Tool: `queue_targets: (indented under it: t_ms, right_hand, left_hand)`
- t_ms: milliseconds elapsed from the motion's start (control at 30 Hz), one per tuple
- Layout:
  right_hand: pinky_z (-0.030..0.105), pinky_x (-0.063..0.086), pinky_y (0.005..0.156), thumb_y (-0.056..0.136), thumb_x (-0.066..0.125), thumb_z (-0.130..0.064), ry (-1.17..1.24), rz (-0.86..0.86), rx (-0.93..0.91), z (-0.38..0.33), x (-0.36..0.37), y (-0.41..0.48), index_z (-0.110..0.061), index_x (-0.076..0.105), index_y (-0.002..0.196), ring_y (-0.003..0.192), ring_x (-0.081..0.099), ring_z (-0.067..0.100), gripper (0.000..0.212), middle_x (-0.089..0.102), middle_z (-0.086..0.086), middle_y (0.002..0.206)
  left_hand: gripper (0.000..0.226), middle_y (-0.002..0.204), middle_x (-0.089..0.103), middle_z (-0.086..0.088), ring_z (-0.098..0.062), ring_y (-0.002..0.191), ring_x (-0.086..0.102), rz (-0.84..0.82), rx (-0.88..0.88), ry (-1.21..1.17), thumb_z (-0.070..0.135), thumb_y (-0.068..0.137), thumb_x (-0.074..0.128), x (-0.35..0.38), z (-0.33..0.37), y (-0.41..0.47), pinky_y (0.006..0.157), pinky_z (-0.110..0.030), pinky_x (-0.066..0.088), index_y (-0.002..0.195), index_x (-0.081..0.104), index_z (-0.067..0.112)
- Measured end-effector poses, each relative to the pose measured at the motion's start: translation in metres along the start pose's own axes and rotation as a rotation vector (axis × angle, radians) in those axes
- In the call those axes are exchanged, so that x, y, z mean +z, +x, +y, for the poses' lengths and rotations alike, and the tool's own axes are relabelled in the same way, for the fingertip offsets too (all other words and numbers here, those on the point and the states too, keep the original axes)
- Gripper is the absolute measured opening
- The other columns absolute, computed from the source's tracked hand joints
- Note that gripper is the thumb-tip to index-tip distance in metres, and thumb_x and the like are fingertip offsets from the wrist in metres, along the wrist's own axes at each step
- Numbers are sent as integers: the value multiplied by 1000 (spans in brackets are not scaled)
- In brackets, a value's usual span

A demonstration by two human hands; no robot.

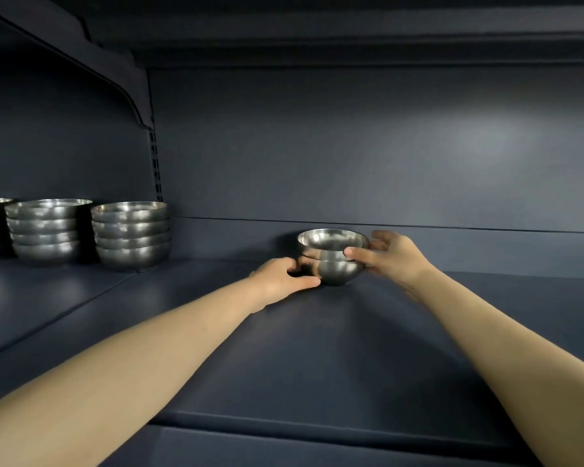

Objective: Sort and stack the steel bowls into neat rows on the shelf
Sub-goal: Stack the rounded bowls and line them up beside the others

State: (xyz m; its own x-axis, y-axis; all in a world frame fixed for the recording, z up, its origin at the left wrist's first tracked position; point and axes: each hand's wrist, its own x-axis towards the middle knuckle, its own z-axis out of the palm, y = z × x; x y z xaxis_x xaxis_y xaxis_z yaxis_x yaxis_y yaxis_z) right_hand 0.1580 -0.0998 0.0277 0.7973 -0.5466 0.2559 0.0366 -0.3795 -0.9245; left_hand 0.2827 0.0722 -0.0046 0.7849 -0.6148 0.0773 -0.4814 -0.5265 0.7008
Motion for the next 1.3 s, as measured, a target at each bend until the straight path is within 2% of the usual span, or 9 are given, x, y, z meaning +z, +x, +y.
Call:
queue_targets:
  t_ms: [133,267,500,667,833,967,1067,1200,1300]
  right_hand:
    - [39,52,96,79,78,-9,34,40,1,-9,12,-12,19,46,123,112,63,27,61,66,17,118]
    - [15,56,66,80,76,-8,81,-45,2,-26,41,-24,5,60,108,83,67,13,35,67,-1,90]
    - [13,56,65,78,79,-11,119,-145,17,-56,140,-26,-12,64,91,79,67,10,20,71,2,93]
    - [16,56,71,78,79,-10,108,-104,10,-67,194,-21,-14,64,88,81,67,11,19,71,2,91]
    - [36,53,94,77,80,-14,8,-13,5,-71,213,-17,-4,66,97,91,65,20,25,68,5,92]
    - [42,47,101,77,80,-26,-84,-119,91,-79,216,-16,-6,36,143,117,56,19,81,56,-1,125]
    - [40,45,96,70,84,-32,-175,-119,131,-82,225,-11,-22,16,153,132,44,21,108,40,-2,146]
    - [39,45,95,70,85,-29,-192,-72,150,-86,232,1,-17,16,153,131,44,22,109,36,-1,151]
    - [32,46,90,71,84,-28,-210,-90,192,-84,229,11,-12,30,147,123,49,19,94,46,0,140]
  left_hand:
    - [57,122,63,6,-12,115,56,6,5,-41,49,77,75,-12,-5,-11,94,-24,42,123,61,19]
    - [52,118,65,7,-11,113,58,21,18,-39,48,77,76,-44,-28,-29,100,-27,43,118,64,19]
    - [46,120,62,7,-11,111,55,-32,-9,105,50,84,67,-120,-88,-57,91,-22,41,119,65,20]
    - [68,145,46,7,-13,130,44,-101,4,202,56,86,60,-166,-128,-62,106,-26,35,142,47,20]
    - [65,143,50,5,-9,130,47,-100,25,191,49,86,66,-215,-178,-84,112,-27,33,140,49,17]
    - [71,144,48,-3,-19,130,47,58,-25,139,46,86,67,-240,-206,-82,106,-29,36,143,43,11]
    - [90,154,33,-5,-23,138,36,44,-78,53,50,85,66,-244,-211,-73,101,-29,34,151,22,9]
    - [103,153,32,-8,-26,138,33,68,-132,-83,51,87,64,-240,-202,-56,89,-27,31,153,1,4]
    - [83,116,56,10,-11,113,51,101,-89,-256,36,87,69,-234,-204,-41,84,-21,33,144,18,4]
